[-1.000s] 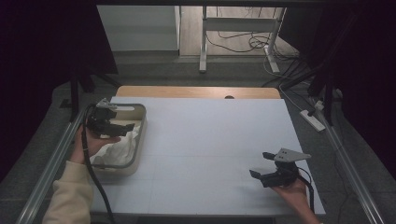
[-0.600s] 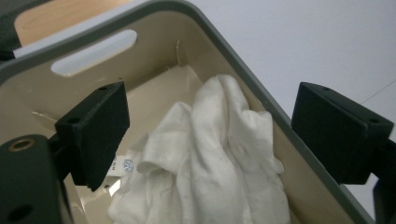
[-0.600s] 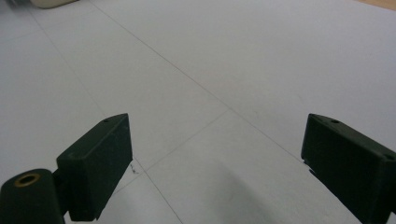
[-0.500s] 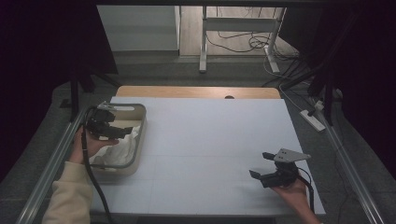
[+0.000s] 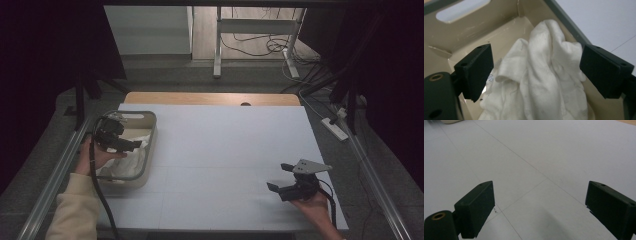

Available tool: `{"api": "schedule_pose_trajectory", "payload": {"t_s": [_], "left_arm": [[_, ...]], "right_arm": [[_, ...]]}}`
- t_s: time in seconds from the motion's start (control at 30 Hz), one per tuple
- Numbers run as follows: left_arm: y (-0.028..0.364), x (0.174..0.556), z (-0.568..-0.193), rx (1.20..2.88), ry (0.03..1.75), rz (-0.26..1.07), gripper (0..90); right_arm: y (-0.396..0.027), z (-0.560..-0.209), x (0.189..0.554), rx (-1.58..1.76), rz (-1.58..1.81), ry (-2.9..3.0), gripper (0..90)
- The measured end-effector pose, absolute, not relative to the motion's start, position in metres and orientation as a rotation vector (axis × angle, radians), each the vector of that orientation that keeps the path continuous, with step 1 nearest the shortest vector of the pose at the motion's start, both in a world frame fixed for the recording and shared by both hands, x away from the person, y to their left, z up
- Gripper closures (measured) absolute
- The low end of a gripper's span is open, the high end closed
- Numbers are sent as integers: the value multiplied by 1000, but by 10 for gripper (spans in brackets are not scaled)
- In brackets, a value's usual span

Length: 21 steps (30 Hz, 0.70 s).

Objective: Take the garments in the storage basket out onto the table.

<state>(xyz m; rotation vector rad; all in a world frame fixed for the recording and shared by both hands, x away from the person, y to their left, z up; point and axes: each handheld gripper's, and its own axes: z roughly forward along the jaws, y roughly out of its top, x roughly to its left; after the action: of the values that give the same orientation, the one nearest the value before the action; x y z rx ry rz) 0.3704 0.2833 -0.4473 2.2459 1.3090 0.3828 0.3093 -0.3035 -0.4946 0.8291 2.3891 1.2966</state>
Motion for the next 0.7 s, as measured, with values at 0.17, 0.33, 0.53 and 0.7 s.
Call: {"api": "schedule_pose_trajectory", "payload": {"t_s": [0.17, 0.33, 0.53, 0.7], "left_arm": [[283, 372, -452, 2272, 1324, 331, 146], [281, 374, -457, 2315, 1327, 301, 140], [283, 374, -459, 2322, 1348, 288, 137], [282, 376, -462, 2342, 1361, 261, 129]], "right_arm": [[-303, -494, 309, 823, 1300, 2392, 87], [-303, -495, 309, 821, 1297, 2394, 87], [-303, -495, 309, 825, 1297, 2394, 86], [-303, -495, 309, 826, 1292, 2400, 87]]}}
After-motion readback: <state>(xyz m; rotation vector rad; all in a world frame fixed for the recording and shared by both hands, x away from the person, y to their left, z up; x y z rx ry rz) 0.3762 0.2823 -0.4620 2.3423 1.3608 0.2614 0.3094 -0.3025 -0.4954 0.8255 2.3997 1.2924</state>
